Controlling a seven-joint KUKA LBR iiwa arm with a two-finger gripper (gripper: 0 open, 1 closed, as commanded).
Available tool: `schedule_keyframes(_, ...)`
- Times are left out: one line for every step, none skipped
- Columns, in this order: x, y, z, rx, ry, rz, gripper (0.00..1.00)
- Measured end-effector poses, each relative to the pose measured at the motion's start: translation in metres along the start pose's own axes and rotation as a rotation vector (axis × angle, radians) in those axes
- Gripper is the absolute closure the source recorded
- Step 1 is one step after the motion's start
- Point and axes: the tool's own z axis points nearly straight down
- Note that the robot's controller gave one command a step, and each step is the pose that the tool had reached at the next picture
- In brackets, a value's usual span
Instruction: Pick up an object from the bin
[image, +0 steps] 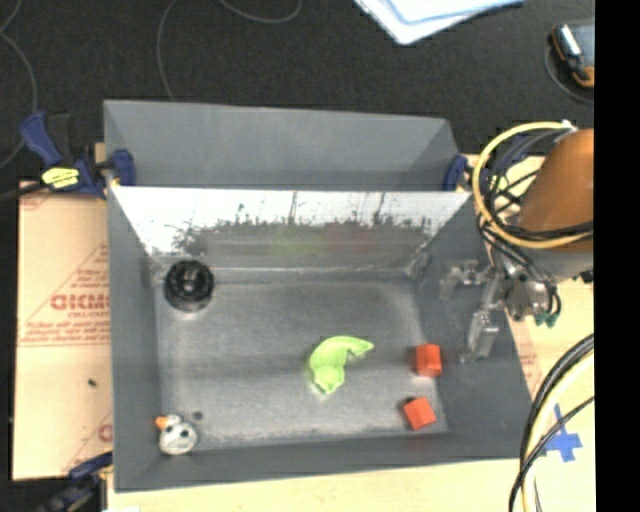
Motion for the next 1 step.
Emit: schedule_keyframes(-0.0016,0.0007,-0.0049,0.002,-0.008,-0.005,0.0)
